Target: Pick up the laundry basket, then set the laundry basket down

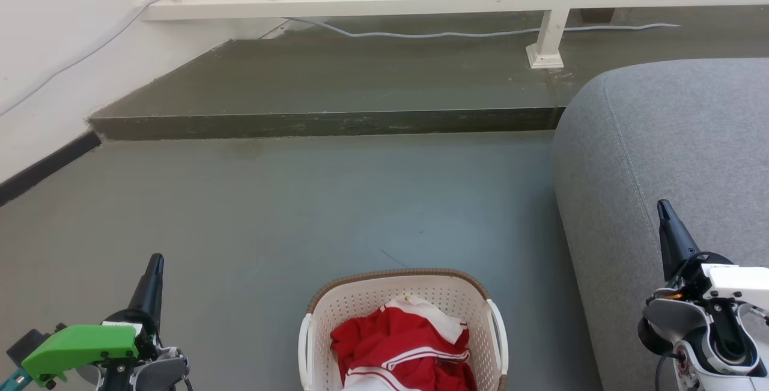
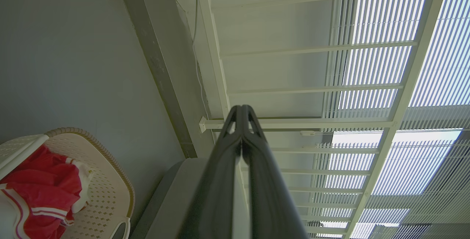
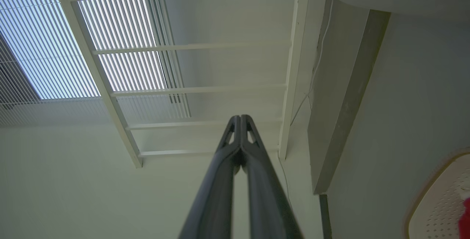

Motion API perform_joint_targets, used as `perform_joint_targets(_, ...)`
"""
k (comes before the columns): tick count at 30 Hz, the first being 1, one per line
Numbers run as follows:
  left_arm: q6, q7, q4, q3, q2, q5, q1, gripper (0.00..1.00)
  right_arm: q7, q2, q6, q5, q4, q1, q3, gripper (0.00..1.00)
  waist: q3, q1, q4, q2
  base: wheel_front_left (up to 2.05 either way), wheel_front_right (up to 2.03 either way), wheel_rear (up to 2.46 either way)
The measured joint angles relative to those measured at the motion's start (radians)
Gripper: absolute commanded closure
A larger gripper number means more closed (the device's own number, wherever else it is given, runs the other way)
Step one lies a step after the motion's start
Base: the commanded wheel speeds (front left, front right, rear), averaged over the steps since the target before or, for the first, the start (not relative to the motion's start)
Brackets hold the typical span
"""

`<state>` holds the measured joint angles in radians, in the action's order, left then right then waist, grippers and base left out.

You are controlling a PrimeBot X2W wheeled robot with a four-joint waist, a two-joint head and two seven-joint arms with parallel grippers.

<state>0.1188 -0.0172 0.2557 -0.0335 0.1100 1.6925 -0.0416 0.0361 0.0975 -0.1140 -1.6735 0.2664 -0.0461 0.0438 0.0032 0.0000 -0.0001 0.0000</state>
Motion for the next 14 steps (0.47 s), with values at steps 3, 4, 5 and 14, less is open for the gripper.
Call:
perform_joint_targets(3,0.000,0.000,0.001,0.000,0.000,0.000,0.000,1.00,0.000,0.000,0.000,0.000,0.000,-0.006,0.001,1.00,0.000,0.0000,0.000,0.0000,0.00,0.00,0.00)
perform_joint_targets(4,0.000,-0.001,0.002,0.000,0.000,0.000,0.000,1.00,0.000,0.000,0.000,0.000,0.000,-0.007,0.001,1.00,0.000,0.0000,0.000,0.0000,0.00,0.00,0.00)
perform_joint_targets(5,0.000,-0.001,0.002,0.000,0.000,0.000,0.000,1.00,0.000,0.000,0.000,0.000,0.001,-0.007,0.001,1.00,0.000,0.0000,0.000,0.0000,0.00,0.00,0.00)
perform_joint_targets(14,0.000,-0.001,0.006,0.001,0.000,0.000,0.000,1.00,0.000,0.000,0.000,0.000,0.003,-0.007,0.002,1.00,0.000,0.0000,0.000,0.0000,0.00,0.00,0.00)
